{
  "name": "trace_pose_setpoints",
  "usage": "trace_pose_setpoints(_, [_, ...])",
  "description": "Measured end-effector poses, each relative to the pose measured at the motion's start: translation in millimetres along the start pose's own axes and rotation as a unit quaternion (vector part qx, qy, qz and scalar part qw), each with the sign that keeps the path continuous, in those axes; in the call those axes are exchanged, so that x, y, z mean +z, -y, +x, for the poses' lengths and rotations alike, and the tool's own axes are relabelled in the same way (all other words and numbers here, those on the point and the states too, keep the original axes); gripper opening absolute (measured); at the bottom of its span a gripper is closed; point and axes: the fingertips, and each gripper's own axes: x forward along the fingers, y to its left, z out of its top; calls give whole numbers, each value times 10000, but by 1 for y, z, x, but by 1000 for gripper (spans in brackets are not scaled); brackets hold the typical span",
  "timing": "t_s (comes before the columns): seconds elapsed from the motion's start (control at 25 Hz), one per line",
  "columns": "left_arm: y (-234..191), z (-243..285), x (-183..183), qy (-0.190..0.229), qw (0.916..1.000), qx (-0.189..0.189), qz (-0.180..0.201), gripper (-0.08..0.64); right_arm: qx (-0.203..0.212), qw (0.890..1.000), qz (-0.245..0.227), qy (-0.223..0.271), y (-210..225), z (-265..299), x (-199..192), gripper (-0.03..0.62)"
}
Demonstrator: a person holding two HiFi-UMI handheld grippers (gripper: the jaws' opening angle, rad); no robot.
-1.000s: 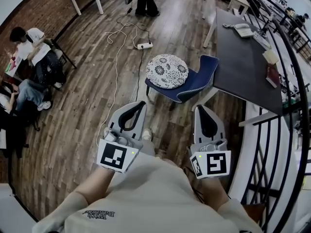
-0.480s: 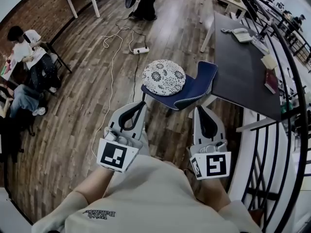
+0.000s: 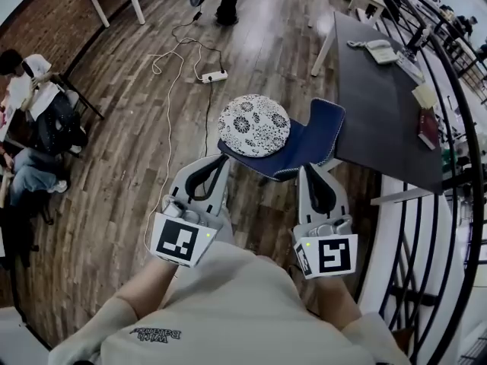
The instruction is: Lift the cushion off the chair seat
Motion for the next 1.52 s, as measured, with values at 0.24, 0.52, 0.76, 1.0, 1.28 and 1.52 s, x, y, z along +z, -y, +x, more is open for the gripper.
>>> trace_pose_setpoints(0.24, [-53, 44, -9, -96, 9999, -25, -17, 5, 90, 9998, 79, -181, 1, 68, -4, 3])
trace_pose_setpoints(0.52, [-127, 114, -17, -225, 9996, -104, -124, 5, 53, 9992, 194, -353, 21, 170, -4, 3])
trace_pose_setpoints(0.76, [-185, 159, -18, -240, 9994, -192, -174, 5, -125, 9990, 220, -378, 34, 243, 2, 3])
trace_pose_setpoints(1.0, [-234, 198, -21, -199, 9991, -300, -241, 5, -233, 9988, 98, -429, 43, 302, 4, 3])
trace_pose_setpoints(1.28, [-279, 231, -20, -156, 9990, -330, -261, 5, -405, 9978, 46, -515, 53, 358, 5, 3])
trace_pose_setpoints(1.52, [-285, 247, -18, -63, 9989, -399, -258, 5, -429, 9978, 15, -497, 64, 382, 8, 3])
